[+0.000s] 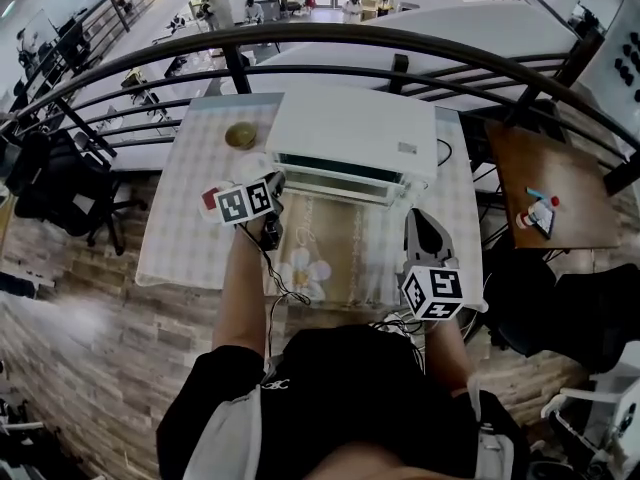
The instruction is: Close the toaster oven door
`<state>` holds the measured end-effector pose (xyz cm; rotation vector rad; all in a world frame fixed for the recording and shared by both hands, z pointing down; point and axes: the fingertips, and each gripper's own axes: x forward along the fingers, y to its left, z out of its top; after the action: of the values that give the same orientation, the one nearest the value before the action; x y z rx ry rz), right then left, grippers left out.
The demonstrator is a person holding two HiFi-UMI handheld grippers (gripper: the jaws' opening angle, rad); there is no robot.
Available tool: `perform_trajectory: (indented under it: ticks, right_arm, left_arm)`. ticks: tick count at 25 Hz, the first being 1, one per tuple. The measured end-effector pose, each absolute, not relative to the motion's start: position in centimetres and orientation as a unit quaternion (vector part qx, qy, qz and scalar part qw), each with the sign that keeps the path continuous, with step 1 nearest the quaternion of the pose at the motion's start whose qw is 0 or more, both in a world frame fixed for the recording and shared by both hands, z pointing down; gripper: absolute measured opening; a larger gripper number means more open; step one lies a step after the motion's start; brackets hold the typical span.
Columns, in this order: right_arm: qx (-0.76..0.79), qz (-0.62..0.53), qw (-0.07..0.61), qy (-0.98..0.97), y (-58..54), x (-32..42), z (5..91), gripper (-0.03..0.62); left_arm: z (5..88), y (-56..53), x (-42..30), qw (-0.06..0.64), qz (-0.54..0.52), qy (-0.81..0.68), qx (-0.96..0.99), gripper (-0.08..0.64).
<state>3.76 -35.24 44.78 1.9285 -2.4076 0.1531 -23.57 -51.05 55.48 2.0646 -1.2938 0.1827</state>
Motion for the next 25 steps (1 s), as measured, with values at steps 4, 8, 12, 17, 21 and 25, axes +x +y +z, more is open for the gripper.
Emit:
perform_trajectory:
  ticks: [4,8,12,17,21,25]
  right_arm:
    - [0.622,0.047,0.021,-0.782,-35.9,4.4,44.3,-0.002]
    - [0.621,0.046,0.016,-0.782,-36.2,5.1,44.1,-0.002]
    - [0.617,0.044,0.013,-0.785,-36.6,5.4,43.9,-0.002]
    - [0.603,0.041,0.009,-0.797,-37.1,4.9,43.6,-0.002]
    - [0.584,0.037,0.0,-0.811,-37.6,3.5,42.8,-0.002]
    - [0.562,0.029,-0.021,-0.827,-38.3,1.6,41.6,-0.002]
  left_arm:
    - [55.1,-52.8,-23.0,0.343,0.07,-0.508,0.787,0.072]
    - [54.9,-53.7,-22.8,0.339,0.082,-0.515,0.783,0.072]
    - [54.7,-53.7,-23.0,0.323,0.088,-0.527,0.781,0.078]
    - [51.7,-52.8,-24.2,0.221,0.098,-0.586,0.773,0.054]
    - [46.2,-50.4,-24.6,0.156,0.055,-0.608,0.776,0.04]
    - [41.2,-46.5,-24.9,0.094,0.014,-0.619,0.78,0.026]
